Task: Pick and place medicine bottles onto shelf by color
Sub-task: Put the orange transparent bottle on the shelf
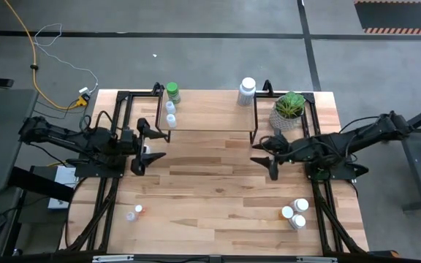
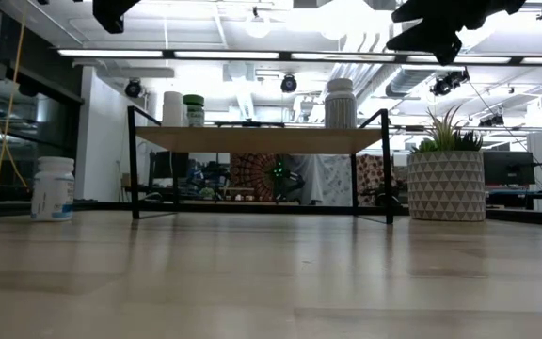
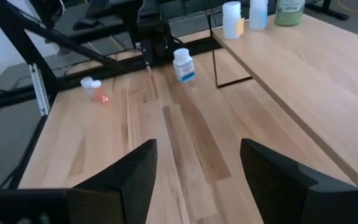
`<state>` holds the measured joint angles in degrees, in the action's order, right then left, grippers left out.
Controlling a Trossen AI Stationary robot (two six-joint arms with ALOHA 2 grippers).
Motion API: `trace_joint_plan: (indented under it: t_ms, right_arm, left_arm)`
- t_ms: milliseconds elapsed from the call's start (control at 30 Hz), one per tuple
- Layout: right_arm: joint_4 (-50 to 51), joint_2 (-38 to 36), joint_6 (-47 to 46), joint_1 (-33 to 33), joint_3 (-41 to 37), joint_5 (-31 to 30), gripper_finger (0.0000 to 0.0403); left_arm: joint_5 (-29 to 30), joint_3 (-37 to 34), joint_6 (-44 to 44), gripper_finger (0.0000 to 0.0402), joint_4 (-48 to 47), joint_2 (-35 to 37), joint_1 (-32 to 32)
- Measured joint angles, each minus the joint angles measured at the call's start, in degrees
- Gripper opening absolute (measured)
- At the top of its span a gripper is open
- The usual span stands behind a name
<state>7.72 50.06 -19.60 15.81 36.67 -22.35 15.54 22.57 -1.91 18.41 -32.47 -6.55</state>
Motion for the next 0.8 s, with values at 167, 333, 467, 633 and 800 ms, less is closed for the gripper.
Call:
trace_joint_plan:
  t_ms: [167, 333, 467, 633, 800]
  right_arm:
    - [0.1, -0.2, 0.1, 0.0, 1.1, 0.0, 0.0223]
    - [3.5, 0.7, -6.0, 0.1, 3.7, 4.9, 0.0223]
    - [21.4, 5.7, -16.2, 4.4, 9.7, 6.9, 0.0218]
    - [41.9, 15.2, -31.0, 13.2, 17.4, 7.8, 0.0213]
    - [50.1, 23.2, -41.8, 21.4, 22.1, 12.5, 0.0213]
  left_arm:
    - [0.1, 0.0, 0.0, 0.0305, 0.3, -0.1, 0.0]
    - [0.1, 0.0, 0.0, 0.0305, 0.3, -0.1, 0.0]
    - [0.1, 0.0, 0.0, 0.0305, 0.3, -0.1, 0.0]
    - [0.1, 0.0, -0.6, 0.0305, 0.3, -0.1, 0.0]
    - [0.1, 0.0, -1.0, 0.0305, 0.5, -0.1, 0.0]
